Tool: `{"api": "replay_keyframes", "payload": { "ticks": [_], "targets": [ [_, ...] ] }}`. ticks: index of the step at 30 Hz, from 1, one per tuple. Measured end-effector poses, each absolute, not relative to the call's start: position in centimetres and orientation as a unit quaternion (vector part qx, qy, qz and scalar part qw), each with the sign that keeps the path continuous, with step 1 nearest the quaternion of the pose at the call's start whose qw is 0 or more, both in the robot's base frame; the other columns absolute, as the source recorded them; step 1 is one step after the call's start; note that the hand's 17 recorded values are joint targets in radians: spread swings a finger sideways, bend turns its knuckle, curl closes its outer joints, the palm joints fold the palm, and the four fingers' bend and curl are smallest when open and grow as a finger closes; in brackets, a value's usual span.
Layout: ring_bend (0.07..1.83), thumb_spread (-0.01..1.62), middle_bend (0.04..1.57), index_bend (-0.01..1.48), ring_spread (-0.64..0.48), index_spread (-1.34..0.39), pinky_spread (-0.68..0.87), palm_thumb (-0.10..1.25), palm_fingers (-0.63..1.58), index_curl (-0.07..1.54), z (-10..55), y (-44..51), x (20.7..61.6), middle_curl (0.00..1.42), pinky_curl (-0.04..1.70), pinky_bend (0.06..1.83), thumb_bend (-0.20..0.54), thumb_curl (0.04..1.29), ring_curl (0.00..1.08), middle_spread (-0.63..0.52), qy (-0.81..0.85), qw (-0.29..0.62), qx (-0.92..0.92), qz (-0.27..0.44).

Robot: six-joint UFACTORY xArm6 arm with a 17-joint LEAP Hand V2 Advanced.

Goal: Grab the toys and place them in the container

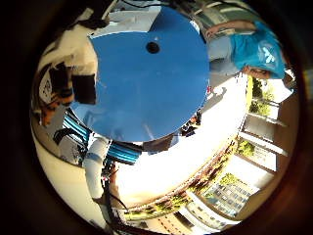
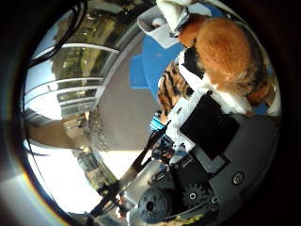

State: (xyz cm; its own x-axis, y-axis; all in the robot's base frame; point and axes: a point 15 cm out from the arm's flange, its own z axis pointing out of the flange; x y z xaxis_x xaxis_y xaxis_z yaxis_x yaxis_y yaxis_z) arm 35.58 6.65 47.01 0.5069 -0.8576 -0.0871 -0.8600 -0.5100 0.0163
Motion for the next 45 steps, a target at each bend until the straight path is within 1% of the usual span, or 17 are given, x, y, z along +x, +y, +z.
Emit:
{"api": "replay_keyframes", "payload": {
  "ticks": [3, 6, 10, 14, 18, 22, 28, 34, 36, 37, 38, 39, 40, 41, 42, 43, 45],
  "targets": [
    [1.60, 1.12, 1.36, 0.49, -0.10, -1.08, 0.13, 1.01, 0.75, 1.16, 49.4, 8.7, 37.3, 1.05, 0.82, 1.67, -0.008, 0.83, 0.78, -0.18, 0.489, 0.051, -0.870, 0.032],
    [1.61, 1.11, 1.37, 0.48, -0.10, -1.09, 0.13, 1.01, 0.75, 1.23, 49.8, 11.2, 39.4, 1.05, 0.82, 1.67, -0.011, 0.84, 0.78, -0.18, 0.488, 0.090, -0.868, 0.024],
    [1.62, 1.10, 1.37, 0.47, -0.10, -1.09, 0.13, 1.01, 0.77, 1.29, 51.0, 14.2, 43.8, 1.04, 0.83, 1.66, -0.012, 0.87, 0.77, -0.18, 0.490, 0.155, -0.857, -0.023],
    [1.62, 1.09, 1.37, 0.45, -0.10, -1.09, 0.12, 1.00, 0.78, 1.35, 51.1, 17.5, 47.7, 1.03, 0.83, 1.66, -0.012, 0.89, 0.77, -0.17, 0.494, 0.206, -0.843, -0.047],
    [1.62, 1.09, 1.37, 0.45, -0.10, -1.09, 0.12, 0.99, 0.80, 1.39, 50.8, 21.1, 52.9, 1.02, 0.83, 1.65, -0.012, 0.90, 0.76, -0.17, 0.493, 0.261, -0.826, -0.086],
    [1.61, 1.08, 1.37, 0.44, -0.09, -1.08, 0.13, 0.97, 0.82, 1.43, 47.5, 24.7, 57.8, 1.01, 0.83, 1.63, -0.016, 0.92, 0.76, -0.16, 0.492, 0.290, -0.814, -0.103],
    [1.59, 1.07, 1.36, 0.44, -0.09, -1.06, 0.13, 0.95, 0.83, 1.48, 41.3, 27.9, 61.7, 1.00, 0.84, 1.62, -0.015, 0.94, 0.75, -0.16, 0.494, 0.293, -0.812, -0.104],
    [1.57, 1.05, 1.36, 0.44, -0.09, -1.05, 0.13, 0.82, 0.82, 1.51, 37.6, 28.5, 64.7, 0.99, 0.85, 1.59, -0.048, 0.93, 0.74, -0.16, 0.510, 0.303, -0.797, -0.115],
    [1.55, 1.05, 1.32, 0.47, -0.07, -1.04, 0.14, 0.77, 0.86, 1.49, 36.9, 28.5, 65.5, 0.97, 0.83, 1.55, -0.056, 0.91, 0.73, -0.16, 0.512, 0.306, -0.794, -0.120],
    [1.42, 1.05, 1.24, 0.50, -0.01, -1.03, 0.18, 0.72, 0.87, 1.45, 36.5, 28.2, 65.8, 0.92, 0.79, 1.46, -0.070, 0.88, 0.67, -0.13, 0.513, 0.306, -0.793, -0.122],
    [1.34, 1.06, 1.08, 0.46, 0.03, -1.02, 0.21, 0.70, 0.66, 1.40, 36.2, 27.9, 65.9, 0.86, 0.79, 1.45, -0.062, 0.85, 0.65, -0.13, 0.515, 0.303, -0.793, -0.121],
    [1.31, 1.06, 0.89, 0.35, 0.07, -0.99, 0.23, 0.68, 0.36, 1.36, 35.7, 27.6, 66.0, 0.81, 0.81, 1.49, -0.055, 0.83, 0.66, -0.12, 0.516, 0.298, -0.794, -0.119],
    [1.25, 1.06, 0.78, 0.31, 0.09, -0.97, 0.25, 0.66, 0.15, 1.33, 35.4, 27.4, 66.1, 0.77, 0.81, 1.48, -0.060, 0.81, 0.65, -0.11, 0.514, 0.295, -0.796, -0.119],
    [1.21, 1.06, 0.72, 0.29, 0.11, -0.96, 0.26, 0.65, 0.06, 1.31, 35.3, 27.3, 66.1, 0.74, 0.81, 1.47, -0.055, 0.80, 0.64, -0.10, 0.513, 0.292, -0.798, -0.120],
    [1.19, 1.06, 0.68, 0.28, 0.12, -0.95, 0.28, 0.65, 0.03, 1.28, 35.1, 27.1, 66.0, 0.72, 0.80, 1.45, -0.049, 0.79, 0.63, -0.09, 0.513, 0.289, -0.800, -0.118],
    [1.02, 1.06, 0.57, 0.21, 0.16, -0.92, 0.31, 0.63, -0.19, 1.21, 35.1, 27.0, 65.7, 0.65, 0.75, 1.38, -0.052, 0.76, 0.54, -0.06, 0.512, 0.285, -0.802, -0.115],
    [0.93, 1.07, 0.49, 0.15, 0.19, -0.88, 0.34, 0.62, -0.22, 1.15, 35.0, 26.8, 65.0, 0.59, 0.70, 1.32, -0.048, 0.74, 0.48, -0.03, 0.505, 0.273, -0.812, -0.107]
  ]
}}
